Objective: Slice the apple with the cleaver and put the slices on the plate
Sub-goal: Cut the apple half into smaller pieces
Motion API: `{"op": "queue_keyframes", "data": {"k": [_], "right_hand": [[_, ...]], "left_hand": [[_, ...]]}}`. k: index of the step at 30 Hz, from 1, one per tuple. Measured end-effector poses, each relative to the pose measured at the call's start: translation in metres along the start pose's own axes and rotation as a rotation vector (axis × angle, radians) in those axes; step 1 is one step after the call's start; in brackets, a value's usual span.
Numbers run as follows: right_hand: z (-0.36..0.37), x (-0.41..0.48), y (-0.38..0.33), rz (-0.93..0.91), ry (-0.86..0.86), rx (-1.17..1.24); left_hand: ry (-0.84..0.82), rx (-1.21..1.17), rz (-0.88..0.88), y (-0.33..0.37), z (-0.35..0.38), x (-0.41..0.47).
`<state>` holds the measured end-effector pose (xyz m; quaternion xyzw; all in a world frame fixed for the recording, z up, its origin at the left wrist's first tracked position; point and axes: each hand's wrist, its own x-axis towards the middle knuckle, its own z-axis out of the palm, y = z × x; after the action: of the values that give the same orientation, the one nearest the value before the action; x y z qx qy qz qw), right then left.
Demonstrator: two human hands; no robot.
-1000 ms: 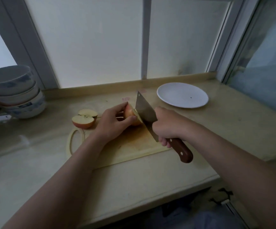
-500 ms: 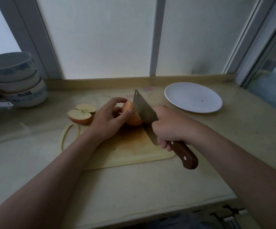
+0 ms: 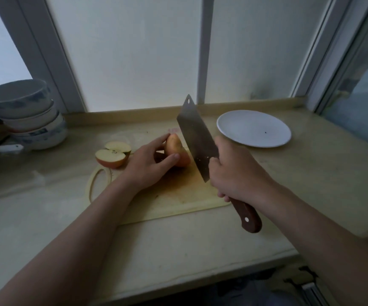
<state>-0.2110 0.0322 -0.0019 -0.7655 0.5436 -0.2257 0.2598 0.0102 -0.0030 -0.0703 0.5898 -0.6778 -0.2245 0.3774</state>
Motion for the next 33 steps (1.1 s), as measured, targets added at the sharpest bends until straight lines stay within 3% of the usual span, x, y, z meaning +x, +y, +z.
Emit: {"op": "queue_keyframes", "data": {"k": [10,17,26,33], "right_hand": [[0.005,0.000,-0.002,-0.059,0.073,-0.036],[0.006,0.000,0.003,-0.020,0.052,0.066],[0.010,-0.002,0.008,-0.028,0.051,0.128],[0.015,-0.001,0.013,-0.086,0.070,0.051]], "left_hand": [[0.013,-0.148,-0.038,-0.001,-0.001,0.002],[0.047,0.012,-0.031,0.000,-0.001,0.000],[0.099,-0.005,0.015,0.001,-0.002,-0.002],[0.045,-0.022,0.005,-0.005,-0.005,-0.002]]}}
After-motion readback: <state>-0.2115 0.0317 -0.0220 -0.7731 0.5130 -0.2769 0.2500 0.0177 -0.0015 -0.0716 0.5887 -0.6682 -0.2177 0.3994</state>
